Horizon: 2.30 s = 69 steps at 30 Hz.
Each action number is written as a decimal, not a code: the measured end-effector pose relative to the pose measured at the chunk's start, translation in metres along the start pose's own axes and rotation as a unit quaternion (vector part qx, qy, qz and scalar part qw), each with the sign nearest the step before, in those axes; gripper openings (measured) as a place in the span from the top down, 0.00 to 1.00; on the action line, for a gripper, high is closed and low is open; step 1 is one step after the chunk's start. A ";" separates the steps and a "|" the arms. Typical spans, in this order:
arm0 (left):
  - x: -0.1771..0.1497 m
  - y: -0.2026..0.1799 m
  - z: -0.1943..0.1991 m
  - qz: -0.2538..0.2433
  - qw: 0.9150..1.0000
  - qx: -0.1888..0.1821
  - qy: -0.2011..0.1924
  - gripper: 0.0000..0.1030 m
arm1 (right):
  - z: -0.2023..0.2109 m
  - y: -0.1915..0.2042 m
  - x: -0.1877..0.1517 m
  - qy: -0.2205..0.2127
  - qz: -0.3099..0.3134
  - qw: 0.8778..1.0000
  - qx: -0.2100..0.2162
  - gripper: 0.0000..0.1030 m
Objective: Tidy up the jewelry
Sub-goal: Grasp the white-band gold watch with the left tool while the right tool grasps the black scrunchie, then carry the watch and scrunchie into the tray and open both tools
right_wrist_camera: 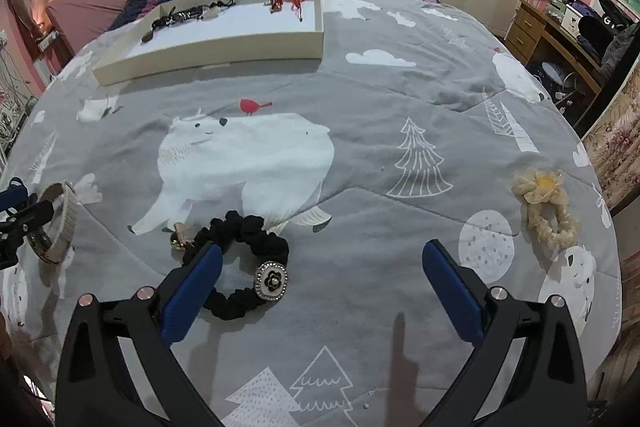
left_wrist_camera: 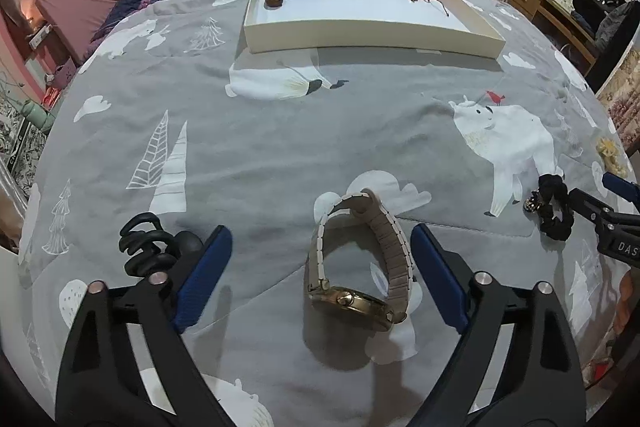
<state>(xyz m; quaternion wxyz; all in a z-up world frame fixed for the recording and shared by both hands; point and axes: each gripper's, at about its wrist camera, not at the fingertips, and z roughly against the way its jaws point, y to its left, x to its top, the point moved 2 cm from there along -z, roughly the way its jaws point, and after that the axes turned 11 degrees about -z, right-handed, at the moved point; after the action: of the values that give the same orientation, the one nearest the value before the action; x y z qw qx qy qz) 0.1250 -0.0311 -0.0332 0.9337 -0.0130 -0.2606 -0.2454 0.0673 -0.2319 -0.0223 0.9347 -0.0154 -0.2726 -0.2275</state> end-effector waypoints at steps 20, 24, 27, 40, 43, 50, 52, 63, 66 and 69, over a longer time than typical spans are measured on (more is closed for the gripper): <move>0.003 -0.008 -0.009 -0.013 0.999 -0.041 0.009 0.47 | -0.014 0.010 -0.001 0.014 0.027 1.000 -0.005 0.20; 0.004 -0.013 -0.008 -0.019 0.999 -0.043 0.008 0.53 | -0.019 0.009 -0.004 0.036 0.015 0.999 0.021 0.37; 0.004 -0.014 -0.008 -0.019 0.999 -0.048 0.009 0.56 | -0.018 0.011 -0.004 0.039 0.016 0.998 0.036 0.47; 0.004 -0.003 -0.014 -0.005 0.999 -0.041 0.023 0.84 | -0.017 0.018 -0.004 0.039 0.026 0.997 0.062 0.74; 0.004 -0.003 -0.016 -0.006 0.999 -0.038 0.026 0.84 | -0.017 0.018 -0.004 0.039 0.027 0.997 0.061 0.74; 0.006 -0.002 -0.026 -0.003 0.999 -0.040 0.035 0.84 | -0.018 0.020 -0.003 0.035 0.032 0.997 0.058 0.74; 0.007 -0.002 -0.030 -0.004 0.998 -0.040 0.039 0.84 | -0.019 0.021 -0.003 0.033 0.033 0.997 0.057 0.74; 0.006 0.001 -0.030 0.004 0.998 -0.045 0.040 0.94 | -0.019 0.015 0.000 0.033 0.022 0.996 0.074 0.85; 0.006 0.001 -0.029 0.007 0.998 -0.049 0.040 0.94 | -0.018 0.014 0.000 0.034 0.017 0.996 0.082 0.85; 0.006 0.001 -0.027 0.006 0.998 -0.049 0.038 0.94 | -0.015 0.012 0.000 0.031 0.013 0.995 0.089 0.87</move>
<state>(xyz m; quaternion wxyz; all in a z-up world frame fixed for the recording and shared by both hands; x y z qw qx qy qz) 0.1426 -0.0369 -0.0534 0.9425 -0.0512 -0.2129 -0.2527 0.0804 -0.2234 -0.0342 0.9432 0.0719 -0.2624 -0.1906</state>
